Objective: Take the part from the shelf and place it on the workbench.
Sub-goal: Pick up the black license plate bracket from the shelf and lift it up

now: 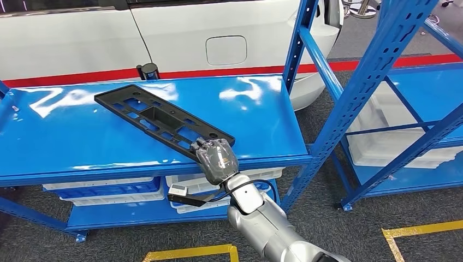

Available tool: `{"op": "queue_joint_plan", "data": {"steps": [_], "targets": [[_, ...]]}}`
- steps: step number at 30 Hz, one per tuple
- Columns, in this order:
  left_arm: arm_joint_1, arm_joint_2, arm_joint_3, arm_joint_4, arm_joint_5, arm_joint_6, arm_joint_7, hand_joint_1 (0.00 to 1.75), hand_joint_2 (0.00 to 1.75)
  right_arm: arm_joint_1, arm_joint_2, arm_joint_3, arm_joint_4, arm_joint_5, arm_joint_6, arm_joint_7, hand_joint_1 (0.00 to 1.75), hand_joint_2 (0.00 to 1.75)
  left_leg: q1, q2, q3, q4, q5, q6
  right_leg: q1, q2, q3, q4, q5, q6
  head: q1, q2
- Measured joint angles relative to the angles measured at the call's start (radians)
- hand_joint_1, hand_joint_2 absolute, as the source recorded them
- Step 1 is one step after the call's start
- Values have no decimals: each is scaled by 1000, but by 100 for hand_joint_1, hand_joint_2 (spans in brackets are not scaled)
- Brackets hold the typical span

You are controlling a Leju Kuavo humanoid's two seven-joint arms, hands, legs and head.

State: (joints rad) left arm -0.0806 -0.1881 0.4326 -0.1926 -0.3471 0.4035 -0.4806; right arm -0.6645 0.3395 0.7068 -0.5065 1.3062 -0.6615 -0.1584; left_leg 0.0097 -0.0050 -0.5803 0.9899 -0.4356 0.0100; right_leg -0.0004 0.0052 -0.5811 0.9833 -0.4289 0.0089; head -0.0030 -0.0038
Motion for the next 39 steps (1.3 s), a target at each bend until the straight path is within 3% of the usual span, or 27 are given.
{"op": "queue_joint_plan", "data": {"steps": [24, 25, 28, 29, 39], "targets": [[0, 0, 0, 0, -21, -6, 7, 0, 0, 14, -16, -22, 20, 71, 0, 51, 175, 175, -2, -1, 9, 0, -1, 0, 0, 0, 5, -1, -1, -1, 0, 0], [0, 0, 0, 0, -21, -6, 7, 0, 0, 14, -16, -24, 20, 72, 0, 51, 164, 175, -2, -1, 9, 0, -1, 0, 0, 0, 5, -1, -1, -1, 0, 0], [0, 0, 0, 0, -21, -7, 7, 0, 0, 15, -18, -27, 20, 76, 0, 54, 34, 175, -2, -1, 10, 0, -1, 0, 0, 0, 7, -1, -1, -1, 0, 0], [0, 0, 0, 0, -22, -8, 7, 0, 0, 16, -18, -29, 20, 79, 0, 56, 0, 175, -2, 0, 10, 0, -1, 0, 0, 0, 7, -1, -1, -1, 0, 0], [0, 0, 0, 0, -22, -10, 6, 0, 0, 31, -23, -35, 25, 101, 0, 74, 0, 175, -2, 0, 9, 0, -1, 0, 0, 0, 7, -1, -1, -1, 0, 0]]}}
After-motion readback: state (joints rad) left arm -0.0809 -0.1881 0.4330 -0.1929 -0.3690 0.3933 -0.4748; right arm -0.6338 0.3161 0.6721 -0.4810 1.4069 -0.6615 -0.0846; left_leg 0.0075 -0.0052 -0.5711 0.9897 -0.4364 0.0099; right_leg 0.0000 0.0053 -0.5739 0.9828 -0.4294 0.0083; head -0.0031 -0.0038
